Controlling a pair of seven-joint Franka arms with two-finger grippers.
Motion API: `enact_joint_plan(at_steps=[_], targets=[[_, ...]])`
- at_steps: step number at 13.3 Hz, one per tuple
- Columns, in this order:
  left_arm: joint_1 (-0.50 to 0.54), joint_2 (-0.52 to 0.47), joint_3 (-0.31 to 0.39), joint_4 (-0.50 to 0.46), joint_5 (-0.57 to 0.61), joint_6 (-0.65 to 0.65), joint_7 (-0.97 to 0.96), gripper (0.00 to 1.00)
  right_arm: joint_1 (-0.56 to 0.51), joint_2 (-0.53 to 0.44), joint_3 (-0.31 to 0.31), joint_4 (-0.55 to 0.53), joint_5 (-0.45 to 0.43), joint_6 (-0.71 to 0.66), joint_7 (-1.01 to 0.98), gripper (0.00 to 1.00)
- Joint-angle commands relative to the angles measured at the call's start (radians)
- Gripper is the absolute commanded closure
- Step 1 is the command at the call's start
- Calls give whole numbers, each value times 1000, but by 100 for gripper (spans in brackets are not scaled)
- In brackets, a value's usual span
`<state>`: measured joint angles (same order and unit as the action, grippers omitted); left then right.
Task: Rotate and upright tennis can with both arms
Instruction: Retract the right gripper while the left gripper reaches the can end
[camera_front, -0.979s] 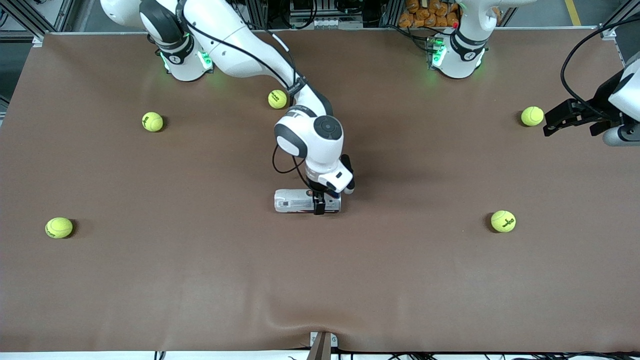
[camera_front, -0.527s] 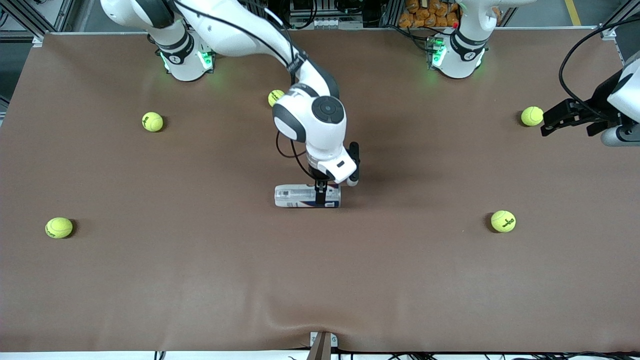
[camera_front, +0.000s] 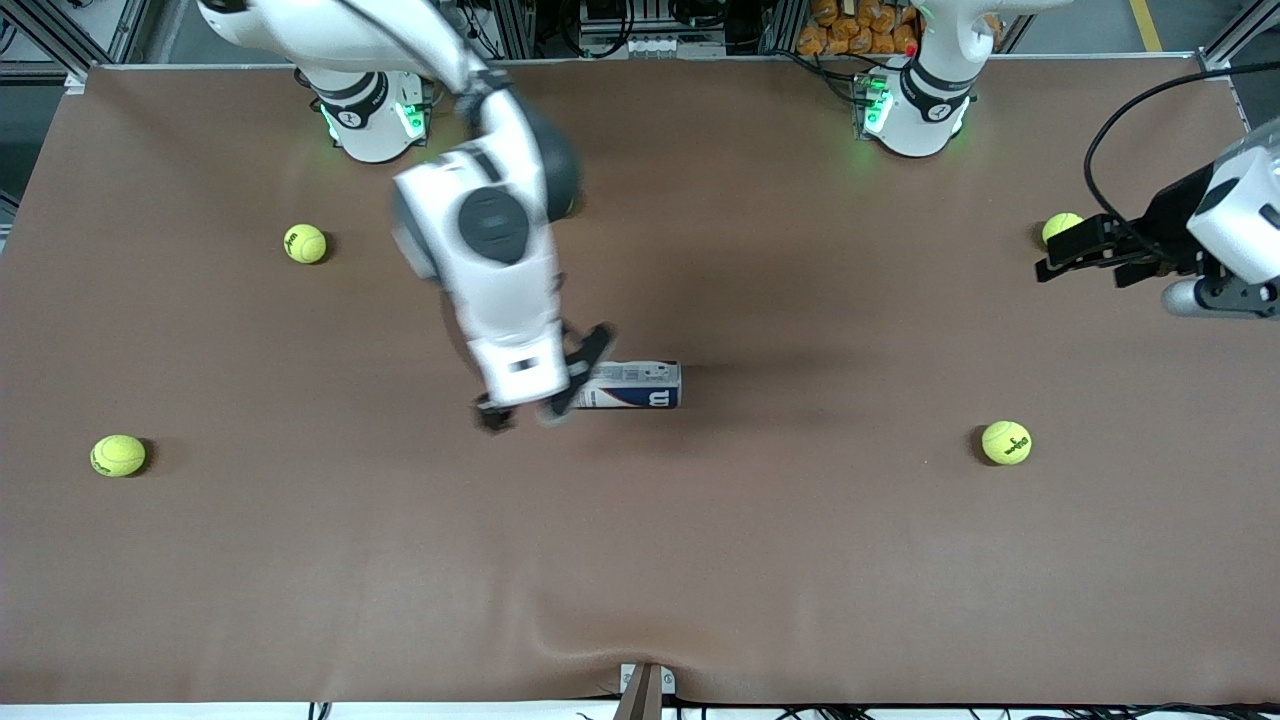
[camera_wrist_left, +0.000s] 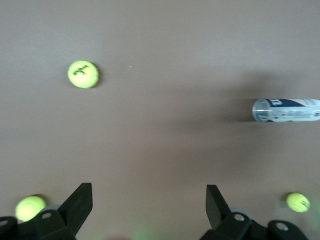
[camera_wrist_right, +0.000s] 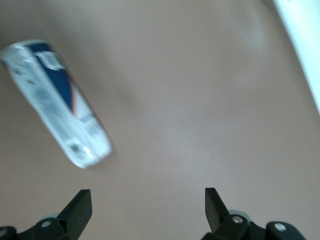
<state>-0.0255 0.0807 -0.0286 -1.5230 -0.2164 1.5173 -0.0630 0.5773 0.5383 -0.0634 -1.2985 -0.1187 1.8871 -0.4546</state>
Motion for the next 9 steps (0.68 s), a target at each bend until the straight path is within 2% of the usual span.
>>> enact_joint_plan(at_steps=[1, 4, 9], targets=[[19, 33, -2, 3, -104, -11, 23, 0, -104, -131, 17, -119, 25, -20, 83, 0], [22, 80, -2, 0, -211, -8, 23, 0, -187, -217, 17, -150, 25, -101, 246, 0], [18, 177, -5, -52, -467, 69, 23, 0, -371, -313, 17, -150, 31, -222, 347, 0]])
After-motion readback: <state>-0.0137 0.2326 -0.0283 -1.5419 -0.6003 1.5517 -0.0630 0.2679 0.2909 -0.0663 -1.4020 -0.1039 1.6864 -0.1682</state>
